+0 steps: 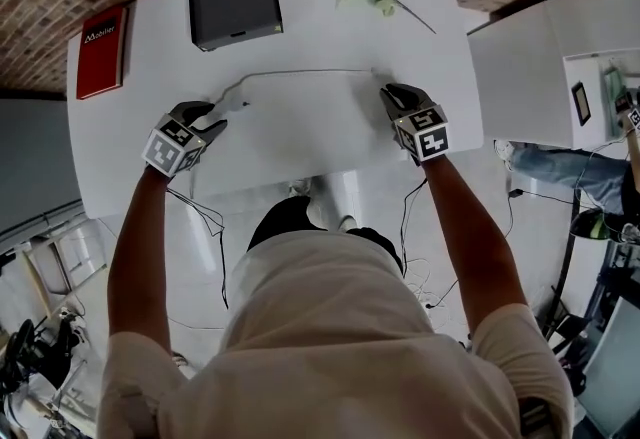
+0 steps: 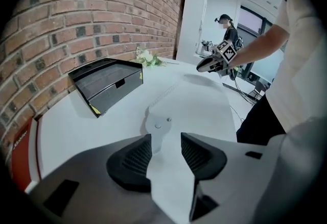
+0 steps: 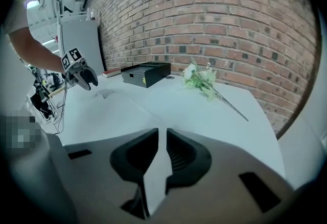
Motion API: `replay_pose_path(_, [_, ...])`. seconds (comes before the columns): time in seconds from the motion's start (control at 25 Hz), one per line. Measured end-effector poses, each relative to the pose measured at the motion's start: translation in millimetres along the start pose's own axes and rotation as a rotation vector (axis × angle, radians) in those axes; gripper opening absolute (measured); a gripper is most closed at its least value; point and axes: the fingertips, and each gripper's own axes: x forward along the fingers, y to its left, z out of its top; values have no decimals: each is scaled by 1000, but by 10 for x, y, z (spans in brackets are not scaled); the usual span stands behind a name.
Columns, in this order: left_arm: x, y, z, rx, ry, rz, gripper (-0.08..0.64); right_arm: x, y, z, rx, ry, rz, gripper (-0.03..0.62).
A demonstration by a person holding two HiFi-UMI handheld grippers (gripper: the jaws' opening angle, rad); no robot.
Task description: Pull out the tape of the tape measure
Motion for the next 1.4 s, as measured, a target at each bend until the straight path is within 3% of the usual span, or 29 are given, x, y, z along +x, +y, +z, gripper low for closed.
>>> replay_pose_path(0.32, [-248,-473,241,-151,-129,112,145,-545,104,9,-5,-91,37,51])
replay_pose_path(0.56, [-402,-1009,397,-270,-240,193,69,-980,290,-24,-13,-161,89,46])
replay_pose_path(0.72, [-524,-1425,486,-333,-306,233,12,-1276,468,-64,-12,-198,121,9])
replay_pose_path(1.08, [-675,-2599,745,-376,-432,191,-5,-2039,989,-285,21,-274,213,5])
replay_pose_path(1.4, [-891,-3469,814,-410,-508,232,-5,-2775,1487,-546,-20,-295,289,5])
